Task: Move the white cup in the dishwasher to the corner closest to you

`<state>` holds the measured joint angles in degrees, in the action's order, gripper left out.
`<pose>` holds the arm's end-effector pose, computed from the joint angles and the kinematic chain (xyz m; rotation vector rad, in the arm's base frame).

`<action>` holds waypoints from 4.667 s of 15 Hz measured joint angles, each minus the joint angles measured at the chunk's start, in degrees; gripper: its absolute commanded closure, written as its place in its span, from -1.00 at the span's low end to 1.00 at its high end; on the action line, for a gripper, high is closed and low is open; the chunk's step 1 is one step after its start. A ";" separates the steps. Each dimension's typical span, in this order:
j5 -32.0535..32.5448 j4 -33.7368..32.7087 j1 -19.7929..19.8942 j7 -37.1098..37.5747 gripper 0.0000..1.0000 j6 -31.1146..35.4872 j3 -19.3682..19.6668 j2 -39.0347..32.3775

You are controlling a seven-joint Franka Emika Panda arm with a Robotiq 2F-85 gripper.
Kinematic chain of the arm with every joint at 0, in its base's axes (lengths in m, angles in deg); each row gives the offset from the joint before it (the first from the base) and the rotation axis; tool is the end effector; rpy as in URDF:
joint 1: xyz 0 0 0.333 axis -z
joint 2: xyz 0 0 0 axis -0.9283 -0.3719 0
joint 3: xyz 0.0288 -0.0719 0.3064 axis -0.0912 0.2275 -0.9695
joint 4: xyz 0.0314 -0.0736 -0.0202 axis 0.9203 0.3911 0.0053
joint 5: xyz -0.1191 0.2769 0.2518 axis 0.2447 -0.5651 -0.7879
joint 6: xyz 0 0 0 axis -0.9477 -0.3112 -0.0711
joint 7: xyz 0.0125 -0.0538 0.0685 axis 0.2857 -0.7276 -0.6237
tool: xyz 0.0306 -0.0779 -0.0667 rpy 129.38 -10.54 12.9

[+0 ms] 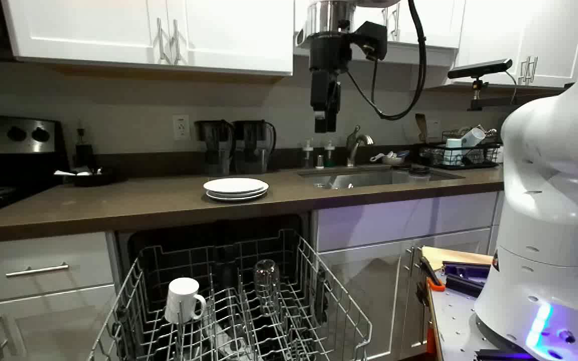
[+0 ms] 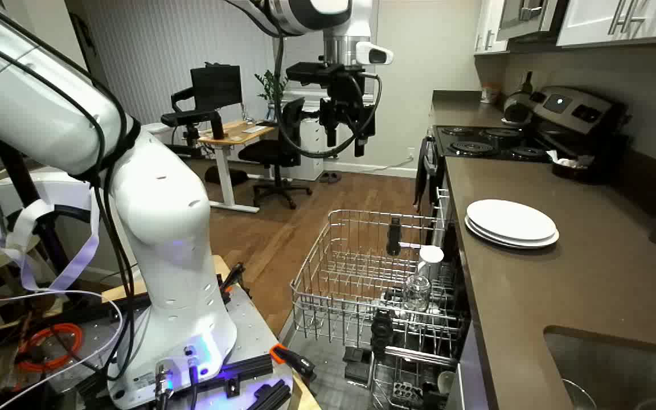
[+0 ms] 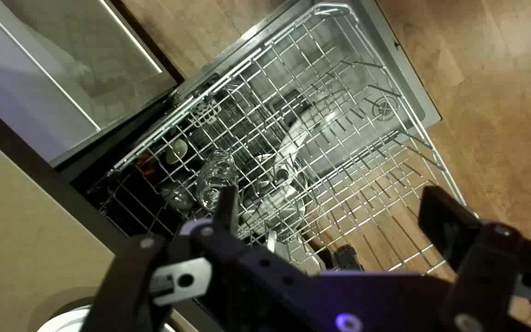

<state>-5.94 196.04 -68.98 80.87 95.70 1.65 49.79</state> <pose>0.3634 0.0020 0.4905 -3.1402 -0.0369 -0.0255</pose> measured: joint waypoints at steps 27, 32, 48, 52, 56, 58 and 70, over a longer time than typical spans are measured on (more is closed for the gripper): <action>1.78 -0.38 -0.02 -0.26 -1.00 1.34 -0.08 -1.63; 6.33 -3.13 -0.04 -1.51 -1.00 9.31 -0.08 -10.61; -1.87 -28.71 -0.26 -5.92 -1.00 28.58 -2.06 -50.17; -0.96 -32.07 -0.89 -5.93 -1.00 32.75 -3.06 -57.72; 0.03 -34.82 -1.29 -5.93 -1.00 34.40 -3.17 -64.01; 0.03 -35.59 -1.30 -5.93 -1.00 34.41 -3.22 -65.02; -0.46 -41.97 -0.01 -5.92 -1.00 42.19 -4.20 -79.69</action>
<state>-6.40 154.07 -68.99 74.94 137.88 -2.56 -29.91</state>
